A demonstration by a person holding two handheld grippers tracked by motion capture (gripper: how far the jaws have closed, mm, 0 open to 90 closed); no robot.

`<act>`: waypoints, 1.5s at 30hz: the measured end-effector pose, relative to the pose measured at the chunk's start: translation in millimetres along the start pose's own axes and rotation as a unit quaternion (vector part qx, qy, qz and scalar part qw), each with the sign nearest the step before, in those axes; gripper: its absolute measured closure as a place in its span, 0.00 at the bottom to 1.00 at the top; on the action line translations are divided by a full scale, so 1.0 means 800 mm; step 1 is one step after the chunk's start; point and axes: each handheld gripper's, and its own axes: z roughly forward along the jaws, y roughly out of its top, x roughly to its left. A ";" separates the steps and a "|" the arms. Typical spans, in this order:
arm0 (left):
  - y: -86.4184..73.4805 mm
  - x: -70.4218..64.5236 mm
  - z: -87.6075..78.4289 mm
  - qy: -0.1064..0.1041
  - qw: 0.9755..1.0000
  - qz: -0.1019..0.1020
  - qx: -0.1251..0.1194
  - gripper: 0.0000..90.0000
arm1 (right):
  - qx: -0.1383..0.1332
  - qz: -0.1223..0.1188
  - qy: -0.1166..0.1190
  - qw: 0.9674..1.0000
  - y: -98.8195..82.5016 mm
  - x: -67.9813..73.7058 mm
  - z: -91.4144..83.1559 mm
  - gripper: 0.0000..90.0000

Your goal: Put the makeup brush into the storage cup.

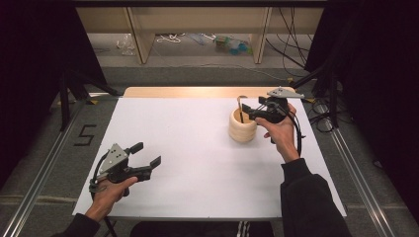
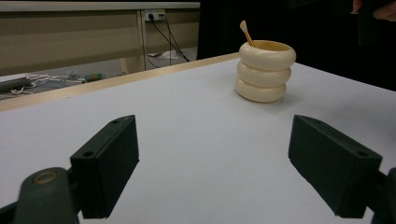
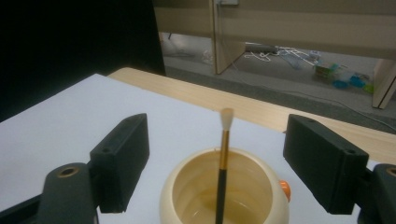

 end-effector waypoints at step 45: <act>0.000 0.002 -0.002 0.005 1.000 0.002 -0.003 0.18 | 0.002 -0.026 0.043 0.999 -0.047 0.058 -0.058 0.22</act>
